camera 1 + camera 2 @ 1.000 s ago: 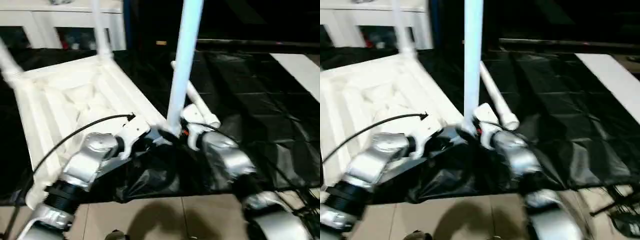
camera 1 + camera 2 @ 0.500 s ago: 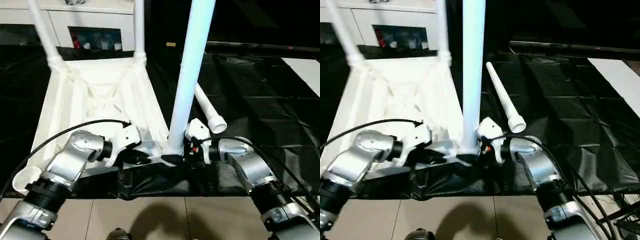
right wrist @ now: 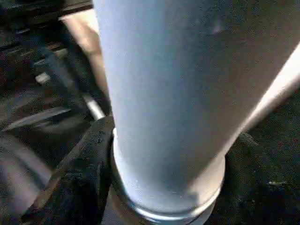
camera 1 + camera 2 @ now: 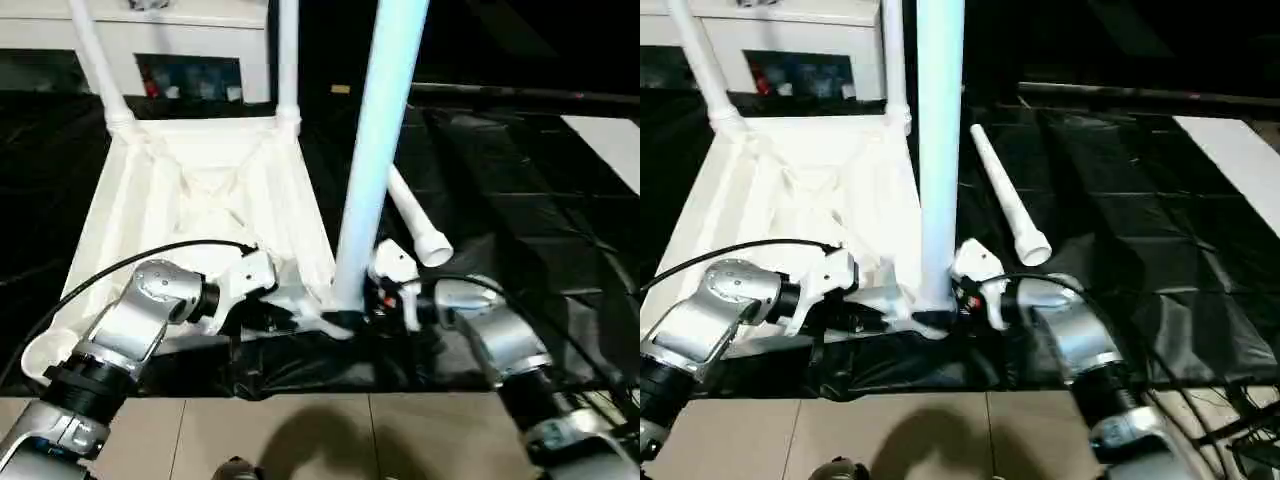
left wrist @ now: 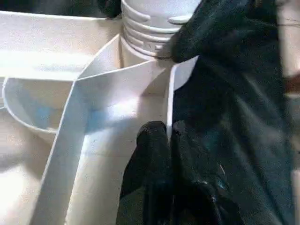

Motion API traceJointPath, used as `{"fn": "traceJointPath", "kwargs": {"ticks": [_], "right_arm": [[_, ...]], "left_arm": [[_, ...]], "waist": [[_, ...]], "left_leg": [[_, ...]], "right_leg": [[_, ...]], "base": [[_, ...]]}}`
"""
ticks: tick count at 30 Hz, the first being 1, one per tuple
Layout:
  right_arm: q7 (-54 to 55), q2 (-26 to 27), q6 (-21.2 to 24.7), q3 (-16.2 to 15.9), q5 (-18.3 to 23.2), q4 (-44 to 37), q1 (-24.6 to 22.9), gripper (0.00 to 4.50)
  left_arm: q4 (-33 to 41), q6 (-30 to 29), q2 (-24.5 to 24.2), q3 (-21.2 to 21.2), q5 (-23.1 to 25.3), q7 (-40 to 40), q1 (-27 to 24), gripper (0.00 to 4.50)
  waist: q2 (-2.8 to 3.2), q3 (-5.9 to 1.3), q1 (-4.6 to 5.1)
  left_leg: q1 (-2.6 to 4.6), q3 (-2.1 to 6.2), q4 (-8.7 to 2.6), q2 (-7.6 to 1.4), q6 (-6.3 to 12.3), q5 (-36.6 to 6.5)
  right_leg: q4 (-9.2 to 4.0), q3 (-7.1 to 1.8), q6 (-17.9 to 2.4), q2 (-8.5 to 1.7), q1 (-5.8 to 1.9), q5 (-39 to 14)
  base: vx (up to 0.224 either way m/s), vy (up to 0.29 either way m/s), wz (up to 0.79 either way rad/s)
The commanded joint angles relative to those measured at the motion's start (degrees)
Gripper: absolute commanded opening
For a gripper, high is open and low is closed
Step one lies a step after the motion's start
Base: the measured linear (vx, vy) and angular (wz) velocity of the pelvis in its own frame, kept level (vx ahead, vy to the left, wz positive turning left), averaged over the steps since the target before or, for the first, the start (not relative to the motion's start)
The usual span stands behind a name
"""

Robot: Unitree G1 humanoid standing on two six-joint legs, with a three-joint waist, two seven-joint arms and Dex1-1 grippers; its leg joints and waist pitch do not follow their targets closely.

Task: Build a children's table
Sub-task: Rotate leg to tighten

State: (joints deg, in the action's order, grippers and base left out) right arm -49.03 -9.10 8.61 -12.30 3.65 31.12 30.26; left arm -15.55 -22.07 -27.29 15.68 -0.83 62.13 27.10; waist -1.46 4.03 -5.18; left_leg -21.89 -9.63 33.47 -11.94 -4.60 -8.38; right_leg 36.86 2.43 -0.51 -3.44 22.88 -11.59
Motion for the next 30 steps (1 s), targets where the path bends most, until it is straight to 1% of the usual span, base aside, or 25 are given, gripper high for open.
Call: {"fn": "traceJointPath", "kwargs": {"ticks": [1, 2, 3, 4, 5, 6, 8, 9, 10, 11, 12, 13, 14, 15, 16, 17, 19, 21, 22, 23, 25, 26, 27, 28, 30], "right_arm": [[10.1, 4.9, 0.8, 0.8, -1.0, 6.3, 2.8, 2.73], [12.0, 6.0, 1.0, 1.6, -0.6, 7.8, 3.6, 2.73], [16.0, 8.7, 0.9, 3.0, 0.1, 10.9, 5.4, 2.73], [16.6, 9.0, 0.8, 3.1, 0.1, 11.3, 5.6, 2.73], [18.8, 10.4, 0.6, 3.7, 0.2, 12.8, 6.6, 2.73], [21.3, 12.1, 0.3, 4.2, 0.1, 14.4, 7.6, 2.73], [22.8, 13.6, -0.3, 4.3, -0.4, 15.9, 8.5, 2.73], [23.6, 14.7, -1.0, 4.1, -1.0, 17.0, 9.1, 2.73], [23.3, 14.9, -1.1, 4.1, -0.9, 17.2, 9.2, 2.73], [23.2, 15.2, -1.4, 4.3, -1.0, 17.8, 9.5, 3.07], [22.3, 15.3, -1.4, 4.6, -0.7, 18.0, 9.5, 3.42], [21.6, 15.1, -1.6, 4.8, -0.7, 18.2, 9.5, 3.42], [21.7, 14.8, -1.8, 4.6, -1.0, 18.0, 9.4, 3.42], [22.2, 14.2, -2.6, 4.3, -1.9, 18.1, 9.5, 3.63], [22.6, 13.8, -3.3, 4.0, -2.6, 18.2, 9.5, 3.63], [22.2, 13.2, -3.9, 4.0, -2.8, 18.2, 9.5, 3.63], [20.1, 11.7, -4.7, 3.9, -2.6, 17.4, 9.2, 3.63], [18.6, 10.8, -5.2, 3.7, -2.5, 16.8, 8.9, 3.63], [15.8, 9.2, -6.3, 3.0, -2.9, 15.5, 8.1, 3.63], [15.8, 9.2, -6.3, 3.0, -2.9, 15.5, 8.1, 3.63], [11.9, 7.2, -6.7, 2.3, -2.9, 13.0, 6.8, 3.63], [9.2, 6.0, -6.7, 1.8, -2.6, 11.2, 5.8, 3.63], [6.2, 4.4, -6.5, 1.1, -2.2, 9.2, 4.7, 3.63], [3.8, 3.3, -6.4, 0.6, -1.8, 7.6, 3.7, 3.63], [-0.2, 1.2, -6.1, -0.5, -1.2, 5.3, 2.4, 3.63]], "left_arm": [[1.7, -3.4, 4.7, -1.6, 0.3, -8.3, 2.0, 0.0], [2.1, -5.0, 5.3, -2.0, 0.6, -9.9, 1.9, 0.0], [3.5, -8.1, 7.2, -3.1, 1.6, -14.2, 1.4, 0.0], [3.7, -8.5, 7.4, -3.3, 1.7, -14.8, 1.3, 0.0], [4.6, -9.9, 8.6, -3.8, 2.0, -16.9, 0.8, 0.0], [5.9, -11.1, 10.1, -4.3, 2.0, -19.3, 0.1, 0.0], [7.4, -12.2, 11.5, -4.3, 2.1, -21.0, -0.7, 0.0], [8.8, -12.4, 12.5, -3.7, 1.9, -21.3, -1.6, 0.0], [9.1, -12.3, 12.9, -3.5, 1.8, -21.3, -1.9, 0.0], [9.3, -12.5, 13.2, -3.4, 1.8, -21.5, -2.0, 0.0], [9.0, -11.7, 13.2, -3.1, 1.9, -21.4, -1.8, 0.0], [8.3, -10.5, 13.0, -2.7, 2.1, -21.1, -1.5, 0.0], [8.1, -10.2, 12.8, -2.7, 2.1, -20.9, -1.3, 0.0], [7.8, -10.3, 12.5, -2.8, 2.1, -20.7, -1.0, 0.0], [7.7, -10.4, 12.4, -2.8, 2.0, -20.7, -0.8, 0.0], [7.5, -9.6, 11.8, -2.5, 1.8, -19.8, -0.6, 0.0], [7.3, -8.2, 10.7, -1.7, 1.5, -17.5, -0.5, 0.0], [7.4, -7.2, 10.0, -1.2, 1.3, -15.9, -0.7, 0.0], [7.2, -7.2, 8.9, -0.7, 1.2, -14.4, -0.7, 0.0], [7.2, -7.2, 8.9, -0.7, 1.2, -14.4, -0.7, 0.0], [5.8, -6.1, 7.5, -0.1, 1.4, -12.3, -0.3, 0.0], [5.2, -5.1, 6.5, 0.3, 1.2, -10.3, -0.1, 0.0], [4.6, -4.0, 5.5, 0.7, 0.8, -7.9, 0.0, 0.0], [4.2, -3.2, 4.7, 1.0, 0.4, -6.0, 0.1, 0.0], [4.1, -2.1, 2.8, 2.1, -0.1, -2.2, 0.0, 0.0]], "waist": [[1.12, -3.8, 0.71], [1.27, -3.82, 0.96], [1.12, -3.99, 1.43], [1.29, -3.97, 1.91], [1.19, -3.98, 2.02], [1.21, -4.05, 2.23], [0.97, -4.04, 2.38], [1.04, -4.1, 2.48], [0.85, -4.15, 2.52], [1.07, -4.22, 2.4], [1.09, -4.22, 2.47], [1.15, -4.21, 2.42], [1.57, -4.25, 2.36], [1.42, -4.25, 2.42], [1.71, -4.32, 2.38], [1.58, -4.29, 2.45], [1.8, -4.29, 2.42], [1.74, -4.3, 2.36], [1.76, -4.3, 2.19], [1.92, -4.31, 2.11], [1.81, -4.32, 1.71], [1.8, -4.22, 1.47], [1.81, -4.29, 1.24], [1.72, -4.35, 1.03], [1.77, -4.32, 0.46]], "left_leg": [[1.34, 0.75, -4.21, -0.95, -4.18, -22.5], [1.12, 0.91, -4.31, -0.89, -4.42, -22.6], [0.75, 1.09, -4.45, -0.79, -4.42, -22.0], [0.89, 1.05, -4.35, -0.79, -4.17, -22.2], [0.92, 1.06, -4.27, -0.7, -3.93, -22.2], [1.19, 0.9, -4.07, -0.79, -3.64, -22.3], [1.17, 0.69, -3.9, -0.67, -2.81, -21.5], [0.93, 0.7, -3.87, -0.73, -2.47, -20.7], [0.73, 0.63, -3.92, -0.65, -2.15, -19.7], [0.88, 0.66, -3.86, -0.7, -2.07, -19.5], [0.94, 0.59, -3.82, -0.72, -1.94, -19.5], [0.96, 0.51, -3.79, -0.67, -1.63, -19.2], [1.0, 0.58, -3.8, -0.69, -1.68, -19.2], [0.93, 0.54, -3.88, -0.73, -1.75, -19.2], [1.06, 0.56, -3.86, -0.74, -1.82, -19.1], [1.01, 0.51, -3.88, -0.72, -1.8, -19.1], [1.08, 0.53, -3.86, -0.71, -1.74, -19.6], [1.11, 0.47, -3.81, -0.71, -1.47, -20.2], [1.06, 0.45, -3.83, -0.79, -1.42, -19.5], [1.09, 0.44, -3.79, -0.78, -1.36, -19.4], [1.2, 0.25, -3.71, -0.8, -1.02, -18.9], [1.3, 0.3, -3.82, -0.73, -0.87, -19.0], [1.53, 0.16, -3.74, -0.96, -0.83, -19.3], [1.49, 0.12, -3.76, -0.93, -0.65, -19.0], [1.43, 0.17, -3.86, -0.98, -0.36, -18.7]], "right_leg": [[-5.7, -2.05, -10.1, -4.19, -1.82, -22.2], [-5.68, -1.94, -9.7, -4.2, -2.05, -22.9], [-5.67, -1.74, -9.0, -4.15, -2.38, -22.7], [-5.82, -1.81, -9.2, -4.0, -2.08, -21.2], [-5.88, -1.76, -9.3, -3.93, -2.09, -20.9], [-5.86, -1.92, -9.9, -3.94, -1.84, -19.8], [-6.03, -2.0, -10.2, -3.77, -1.79, -18.8], [-5.77, -2.02, -10.6, -3.84, -1.95, -17.4], [-5.76, -1.94, -10.4, -3.67, -2.11, -16.4], [-5.64, -1.99, -10.5, -3.68, -2.01, -15.7], [-5.62, -2.03, -10.7, -3.58, -1.94, -15.0], [-5.57, -2.06, -11.1, -3.51, -2.0, -13.7], [-5.46, -2.05, -11.2, -3.52, -1.99, -13.3], [-5.46, -2.0, -11.3, -3.42, -2.02, -12.4], [-5.33, -1.98, -11.6, -3.41, -2.01, -11.5], [-5.36, -1.99, -11.7, -3.35, -2.03, -11.1], [-5.41, -1.99, -11.9, -3.43, -2.07, -11.2], [-5.54, -2.02, -11.8, -3.44, -2.13, -11.8], [-5.47, -2.06, -11.9, -3.48, -2.15, -11.1], [-5.45, -2.06, -12.0, -3.46, -2.15, -10.9], [-5.44, -2.14, -12.2, -3.42, -2.1, -10.3], [-5.66, -2.04, -11.8, -3.28, -2.11, -11.0], [-5.59, -2.18, -11.9, -3.4, -1.9, -10.9], [-5.59, -2.19, -11.8, -3.43, -2.1, -10.8], [-5.64, -2.19, -11.3, -3.42, -2.12, -11.2]], "base": [[0.0, 0.0, 0.0], [0.0, 0.0, 0.0], [0.0, 0.0, 0.0], [0.0, 0.0, 0.0], [0.0, 0.0, 0.0], [0.0, 0.0, 0.0], [0.0, 0.0, 0.0], [0.0, 0.0, 0.0], [0.0, 0.0, 0.0], [0.0, 0.0, 0.0], [0.0, 0.0, 0.0], [0.0, 0.0, 0.0], [0.0, 0.0, 0.0], [0.0, 0.0, 0.0], [0.0, 0.0, 0.0], [0.0, 0.0, 0.0], [0.0, 0.0, 0.0], [0.0, 0.0, 0.0], [0.0, 0.0, 0.0], [0.0, 0.0, 0.0], [0.0, 0.0, 0.0], [0.0, 0.0, 0.0], [0.0, 0.0, 0.0], [0.0, 0.0, 0.0], [0.0, 0.0, 0.0]]}}
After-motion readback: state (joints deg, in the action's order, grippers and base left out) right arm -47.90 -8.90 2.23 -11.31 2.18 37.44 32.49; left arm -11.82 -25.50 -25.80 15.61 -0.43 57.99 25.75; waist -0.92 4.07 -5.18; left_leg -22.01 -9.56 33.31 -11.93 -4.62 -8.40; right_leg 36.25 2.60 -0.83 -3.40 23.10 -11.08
